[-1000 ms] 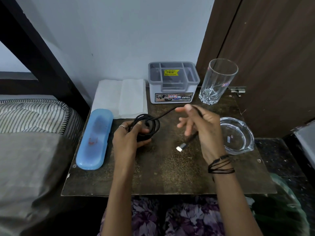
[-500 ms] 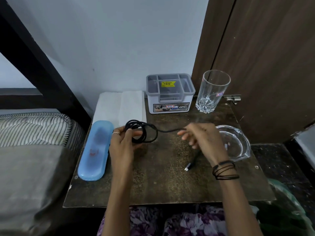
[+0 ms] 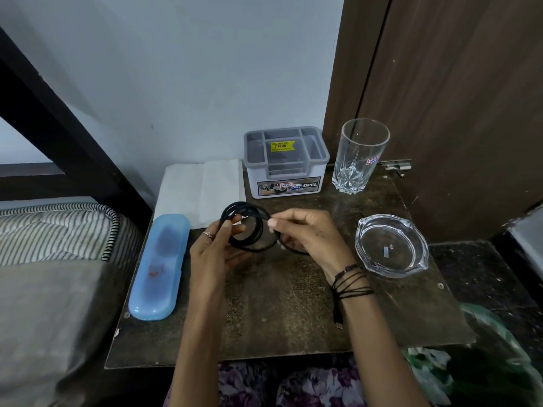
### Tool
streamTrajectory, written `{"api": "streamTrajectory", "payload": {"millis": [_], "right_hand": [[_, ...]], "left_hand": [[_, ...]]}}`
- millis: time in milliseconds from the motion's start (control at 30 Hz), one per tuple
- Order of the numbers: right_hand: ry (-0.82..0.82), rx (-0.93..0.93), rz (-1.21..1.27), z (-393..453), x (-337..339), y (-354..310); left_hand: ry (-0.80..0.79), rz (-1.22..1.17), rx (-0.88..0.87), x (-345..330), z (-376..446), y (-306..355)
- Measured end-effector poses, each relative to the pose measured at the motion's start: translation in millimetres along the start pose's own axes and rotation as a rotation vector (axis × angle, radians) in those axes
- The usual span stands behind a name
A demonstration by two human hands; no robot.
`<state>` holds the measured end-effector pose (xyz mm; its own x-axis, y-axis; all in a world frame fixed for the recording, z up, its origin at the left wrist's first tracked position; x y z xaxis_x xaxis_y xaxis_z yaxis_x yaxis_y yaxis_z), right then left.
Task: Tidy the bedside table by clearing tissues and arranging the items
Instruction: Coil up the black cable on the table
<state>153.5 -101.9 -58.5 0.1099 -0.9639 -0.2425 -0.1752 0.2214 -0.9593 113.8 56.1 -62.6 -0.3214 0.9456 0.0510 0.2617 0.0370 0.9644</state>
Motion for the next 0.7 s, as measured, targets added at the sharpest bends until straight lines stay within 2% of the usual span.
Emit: {"api": "streamTrajectory", "payload": {"millis": [133, 200, 267, 367, 400, 500, 700], "right_hand": [[0.142, 0.100, 0.260, 2.5, 22.6, -17.4], [0.156, 0.138, 0.288, 2.5, 28.8, -23.6], [0.107, 0.158, 0.182, 1.8, 20.1, -23.8], [0.021, 0.207, -0.193, 1.5, -6.5, -16.6], [0.013, 0.214, -0.244, 2.3, -12.1, -13.5], [0.024, 0.210, -0.248, 5.0, -13.0, -10.3], [-0.005, 0.188, -0.227, 3.6, 2.6, -10.1]], "left_hand": [[0.135, -0.041, 0.029, 14.5, 0.8, -3.7], [0.157, -0.040, 0.030, 22.9, 2.6, -4.1], [0.130, -0.014, 0.029, 23.4, 3.4, -4.1], [0.075, 0.013, 0.032, 12.8, 1.1, -1.8], [0.064, 0.009, 0.038, 9.7, 0.8, -1.1], [0.059, 0.008, 0.045, 6.6, 2.5, 0.7], [0.165, 0.006, 0.029, 27.7, 6.1, 2.6]]}}
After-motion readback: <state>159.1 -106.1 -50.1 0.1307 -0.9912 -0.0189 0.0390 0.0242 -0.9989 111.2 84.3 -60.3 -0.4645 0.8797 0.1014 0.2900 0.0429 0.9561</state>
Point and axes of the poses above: each hand's wrist, its own z-axis towards the middle knuckle, its own x-axis out of the back of the hand, y = z × x, the point moved 9 cm from there along z, towards the middle knuckle, and after that the axes turned 15 degrees about z, right-handed, at the moved point
